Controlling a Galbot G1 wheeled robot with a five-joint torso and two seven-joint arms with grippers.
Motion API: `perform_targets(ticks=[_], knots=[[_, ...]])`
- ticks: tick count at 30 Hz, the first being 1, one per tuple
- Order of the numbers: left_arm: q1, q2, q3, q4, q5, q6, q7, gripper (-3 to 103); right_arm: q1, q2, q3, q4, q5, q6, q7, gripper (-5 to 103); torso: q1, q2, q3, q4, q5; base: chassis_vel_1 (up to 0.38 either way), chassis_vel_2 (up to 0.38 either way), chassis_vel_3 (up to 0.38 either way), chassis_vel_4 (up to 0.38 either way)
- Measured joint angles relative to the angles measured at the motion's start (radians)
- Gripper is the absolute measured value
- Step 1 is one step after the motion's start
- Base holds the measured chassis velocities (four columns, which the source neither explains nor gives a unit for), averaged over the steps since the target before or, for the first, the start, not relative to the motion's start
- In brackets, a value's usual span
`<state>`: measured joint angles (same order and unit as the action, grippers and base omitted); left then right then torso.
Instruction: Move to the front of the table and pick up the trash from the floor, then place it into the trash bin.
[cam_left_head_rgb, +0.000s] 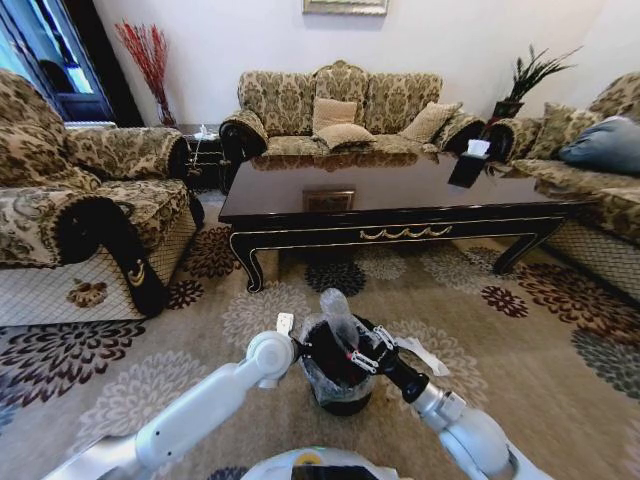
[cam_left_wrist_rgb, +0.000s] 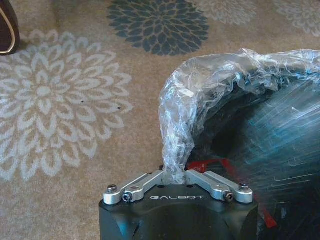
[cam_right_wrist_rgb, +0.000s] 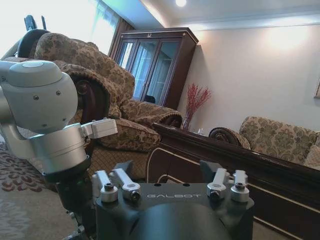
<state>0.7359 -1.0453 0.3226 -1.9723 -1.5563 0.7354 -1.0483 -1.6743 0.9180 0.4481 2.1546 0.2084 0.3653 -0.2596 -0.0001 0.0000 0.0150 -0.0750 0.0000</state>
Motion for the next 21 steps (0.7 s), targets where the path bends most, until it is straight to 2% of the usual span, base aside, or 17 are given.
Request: perform_targets(ticks=[2, 5, 7, 15, 21], knots=[[0.007, 0.003, -0.011, 0.000, 0.000, 0.000, 0.002, 0, 0.001, 0.004, 0.002, -0.003, -0.003, 0.001, 0.000, 85, 0.000, 0.000, 0.000, 0.0000, 0.0000, 0.000, 0.000, 0.000, 0.000], [0.019, 0.011, -0.031, 0.000, -0.001, 0.000, 0.005, 0, 0.001, 0.006, 0.005, -0.007, -0.002, 0.002, 0.001, 90, 0.000, 0.000, 0.000, 0.0000, -0.0001, 0.000, 0.000, 0.000, 0.000], [0.037, 0.024, -0.061, 0.000, 0.002, 0.000, 0.013, 0, -0.002, 0.005, 0.012, -0.014, 0.003, 0.006, 0.006, 99, 0.000, 0.000, 0.000, 0.0000, 0.0000, 0.000, 0.000, 0.000, 0.000], [0.093, 0.087, -0.174, -0.001, 0.007, 0.000, 0.035, 0, 0.025, -0.017, 0.038, -0.117, 0.021, 0.030, 0.026, 100, 0.000, 0.000, 0.000, 0.0001, -0.0001, 0.000, 0.000, 0.000, 0.000], [0.172, 0.112, -0.289, 0.006, 0.015, 0.000, 0.054, 0, 0.098, -0.041, 0.073, -0.339, 0.015, 0.067, 0.024, 100, 0.000, 0.000, 0.000, 0.0000, 0.0000, 0.000, 0.000, 0.000, 0.000]])
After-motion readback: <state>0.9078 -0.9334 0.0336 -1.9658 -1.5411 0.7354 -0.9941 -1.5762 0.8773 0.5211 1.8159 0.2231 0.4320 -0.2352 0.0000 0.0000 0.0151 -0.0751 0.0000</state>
